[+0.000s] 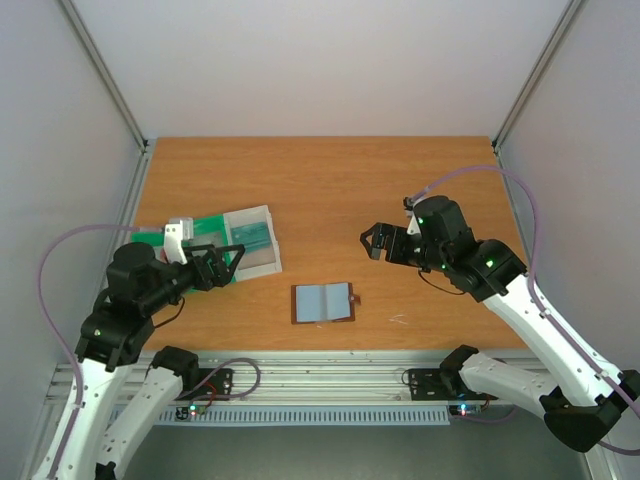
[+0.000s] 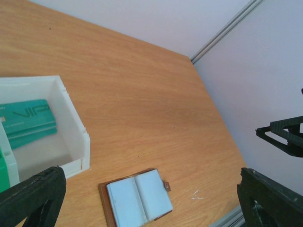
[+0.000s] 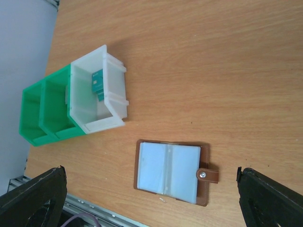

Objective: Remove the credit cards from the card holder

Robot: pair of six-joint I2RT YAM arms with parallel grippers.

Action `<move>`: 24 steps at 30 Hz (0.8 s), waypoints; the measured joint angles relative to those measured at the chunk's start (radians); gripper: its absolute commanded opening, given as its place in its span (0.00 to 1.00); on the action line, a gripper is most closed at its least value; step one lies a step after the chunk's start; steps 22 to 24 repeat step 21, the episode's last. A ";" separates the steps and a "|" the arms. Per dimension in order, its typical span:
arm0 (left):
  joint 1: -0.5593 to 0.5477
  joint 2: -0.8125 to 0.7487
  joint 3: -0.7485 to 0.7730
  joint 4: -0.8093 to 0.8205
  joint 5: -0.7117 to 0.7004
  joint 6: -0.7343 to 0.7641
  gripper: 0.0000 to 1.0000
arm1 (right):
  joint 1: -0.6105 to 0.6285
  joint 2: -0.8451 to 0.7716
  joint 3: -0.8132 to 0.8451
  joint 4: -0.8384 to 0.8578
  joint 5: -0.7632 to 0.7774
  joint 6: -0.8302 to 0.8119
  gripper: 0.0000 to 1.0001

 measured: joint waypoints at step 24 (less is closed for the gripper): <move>0.000 -0.010 -0.018 0.000 -0.049 -0.023 0.99 | 0.000 -0.005 -0.013 0.000 -0.001 0.006 0.98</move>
